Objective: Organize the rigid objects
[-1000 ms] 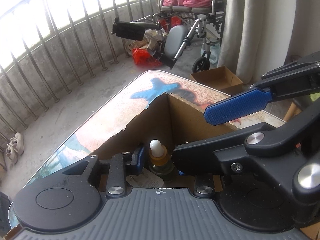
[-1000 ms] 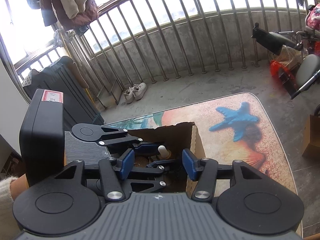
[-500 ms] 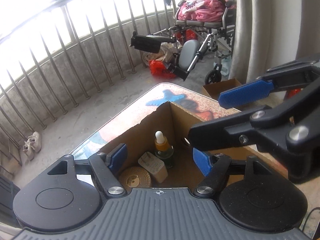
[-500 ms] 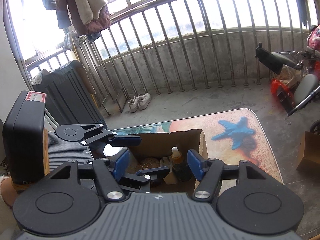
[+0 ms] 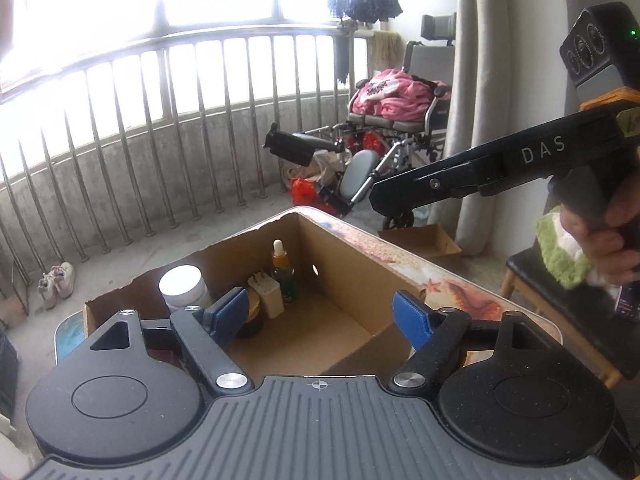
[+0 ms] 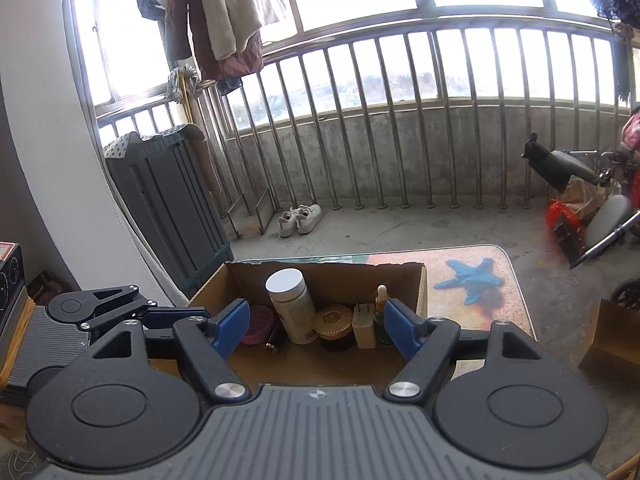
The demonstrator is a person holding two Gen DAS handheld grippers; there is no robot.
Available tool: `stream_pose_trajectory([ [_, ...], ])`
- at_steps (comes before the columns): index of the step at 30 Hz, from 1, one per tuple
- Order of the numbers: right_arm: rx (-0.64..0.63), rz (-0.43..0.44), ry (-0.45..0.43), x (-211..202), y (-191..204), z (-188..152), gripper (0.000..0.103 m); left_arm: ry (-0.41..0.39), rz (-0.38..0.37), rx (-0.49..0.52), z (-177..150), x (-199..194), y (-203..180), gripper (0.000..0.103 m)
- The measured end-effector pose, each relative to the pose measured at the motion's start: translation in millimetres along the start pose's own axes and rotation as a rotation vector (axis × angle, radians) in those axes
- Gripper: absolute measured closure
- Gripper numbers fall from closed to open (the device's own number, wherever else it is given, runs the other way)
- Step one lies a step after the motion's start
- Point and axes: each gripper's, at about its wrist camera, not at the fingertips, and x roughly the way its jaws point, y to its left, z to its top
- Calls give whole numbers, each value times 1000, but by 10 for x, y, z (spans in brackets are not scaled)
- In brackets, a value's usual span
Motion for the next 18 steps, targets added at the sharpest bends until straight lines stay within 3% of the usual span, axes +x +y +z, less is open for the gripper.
stream_pose_trajectory([
  [4,-14,27,8,-201,78,-240,25,-28,-18,-34,-333,-261,-62,24],
  [9,-27,32,11,-397,96,-622,23,72,16,-61,-867,-354,-91,30],
  [18,173,87,119,-113,-14,-1367,24,175,-14,-239,-1520,-186,-95,46],
])
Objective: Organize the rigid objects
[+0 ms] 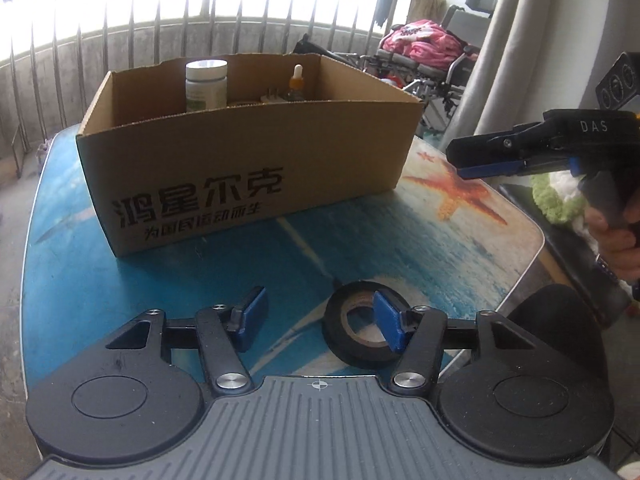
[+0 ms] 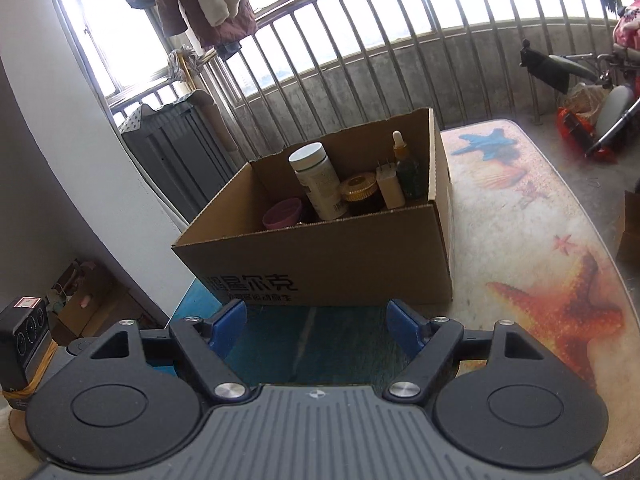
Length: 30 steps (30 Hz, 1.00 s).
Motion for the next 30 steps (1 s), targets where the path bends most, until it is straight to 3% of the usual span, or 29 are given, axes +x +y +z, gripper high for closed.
stream_pose_trajectory([
  [5,103,21,89,231,-127,-372,29,36,13,89,-113,239,-147,48],
  [8,133,21,141,328,-163,-492,32,59,7,41,-120,336,-123,61],
  [12,140,6,139,321,-195,-567,32,51,-17,15,-106,363,-83,85],
  [19,176,28,148,338,-251,-637,32,35,15,70,-121,306,-192,86],
  [30,234,102,161,351,-271,-674,32,-30,-3,101,-9,171,-342,86],
])
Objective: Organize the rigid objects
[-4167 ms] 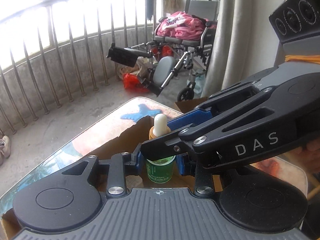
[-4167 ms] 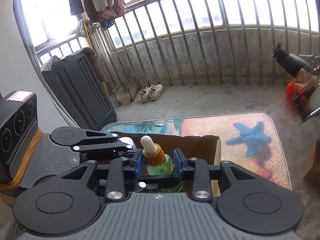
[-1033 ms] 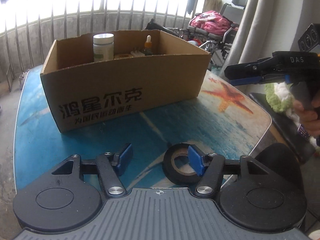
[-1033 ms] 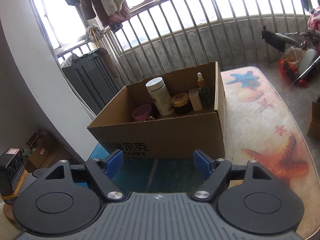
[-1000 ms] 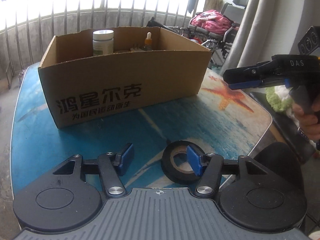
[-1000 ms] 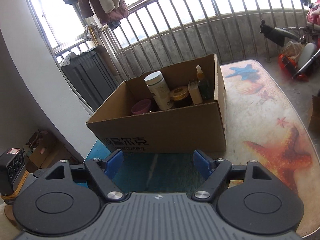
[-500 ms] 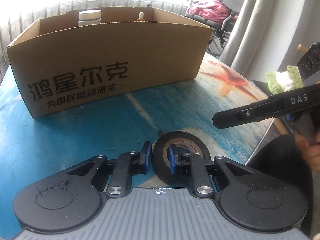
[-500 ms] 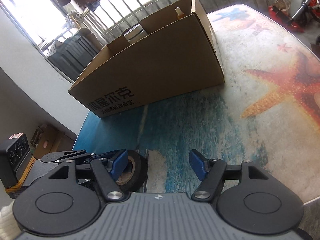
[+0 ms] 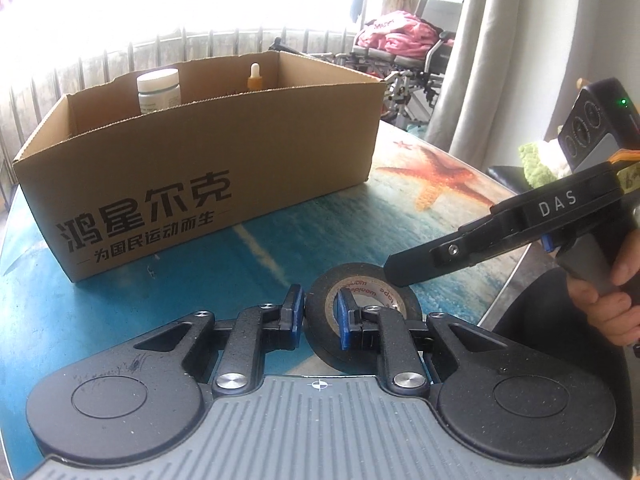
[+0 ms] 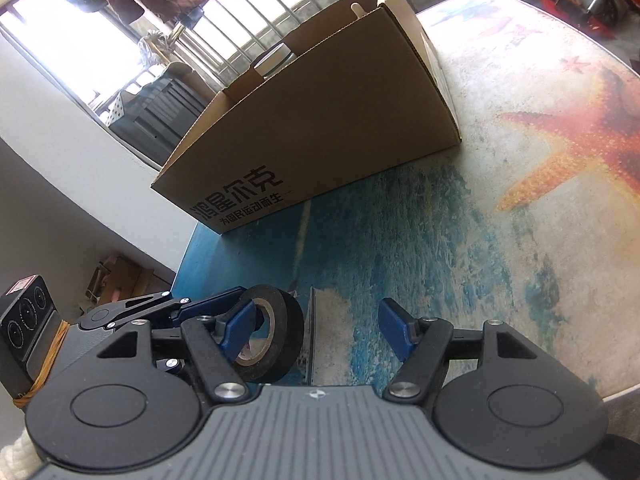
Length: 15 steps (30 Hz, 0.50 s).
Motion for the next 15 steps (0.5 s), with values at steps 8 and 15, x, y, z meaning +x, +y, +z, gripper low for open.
stream_pose_trajectory([
  [8,46,64,-20,39,-4,-21,42,-44,-20,-17,106,-7,-88,86],
  [15,19,102,-32,42,17,-57,77,-36,-31,-40,92,6,-85,86],
])
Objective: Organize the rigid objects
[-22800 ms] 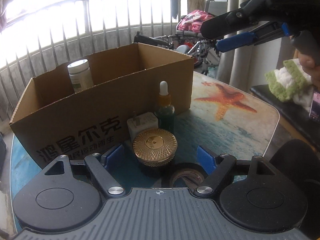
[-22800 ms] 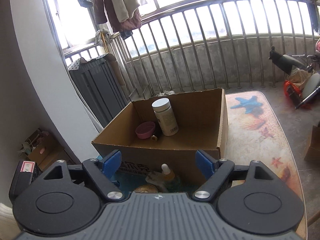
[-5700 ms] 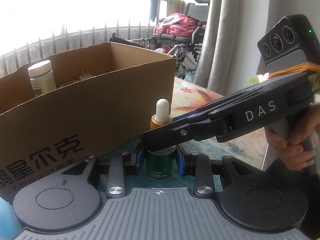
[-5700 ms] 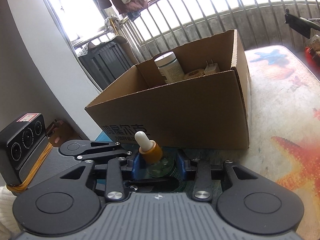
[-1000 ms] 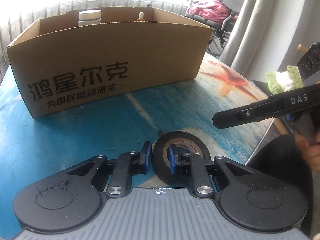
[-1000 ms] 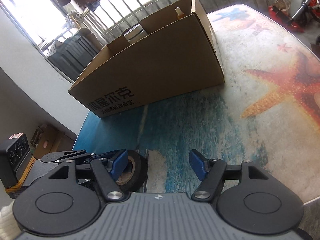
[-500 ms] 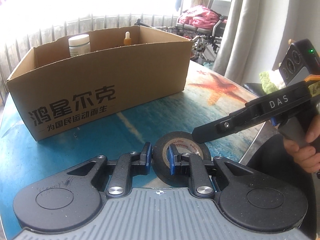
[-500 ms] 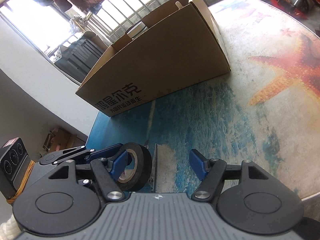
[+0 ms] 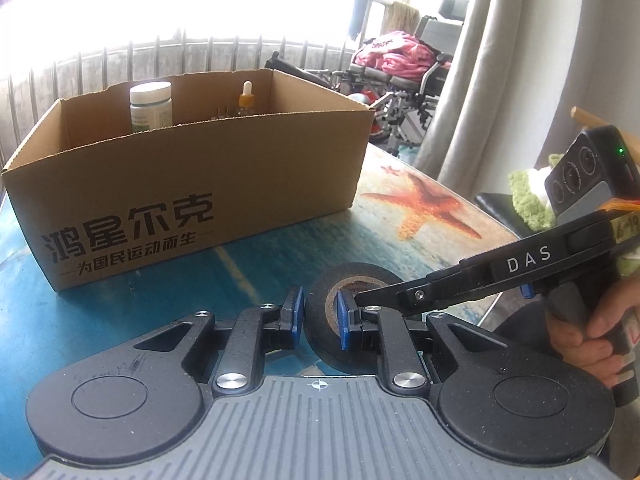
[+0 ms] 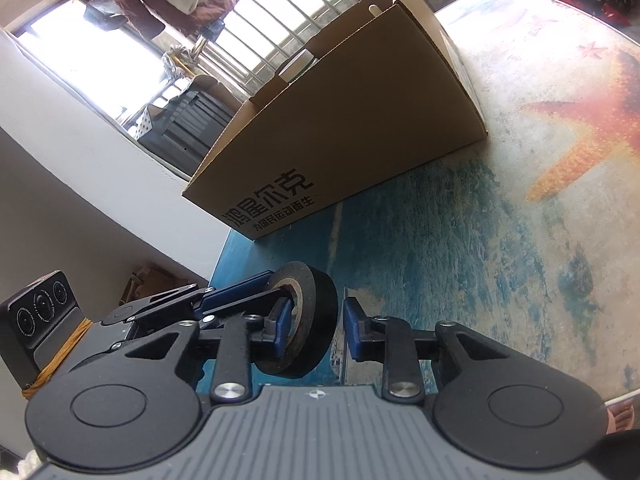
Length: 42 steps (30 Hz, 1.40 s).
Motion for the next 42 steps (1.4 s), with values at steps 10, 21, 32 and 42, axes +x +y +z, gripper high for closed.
stream_pose_trajectory([
  [10,-83,-71,-73,-47,103,-79,81,-22,3,38,17,-56,-55,87],
  [21,-236,-105,-192,-229,422,-34,81,-115,12,86,199,-306,-95,89],
  [32,-422,-48,-326,-384,993,389,81,-260,90,177,732,-714,31,89],
  [42,-531,-45,-151,436,1699,1395,81,-146,187,128,1498,-241,1001,89],
])
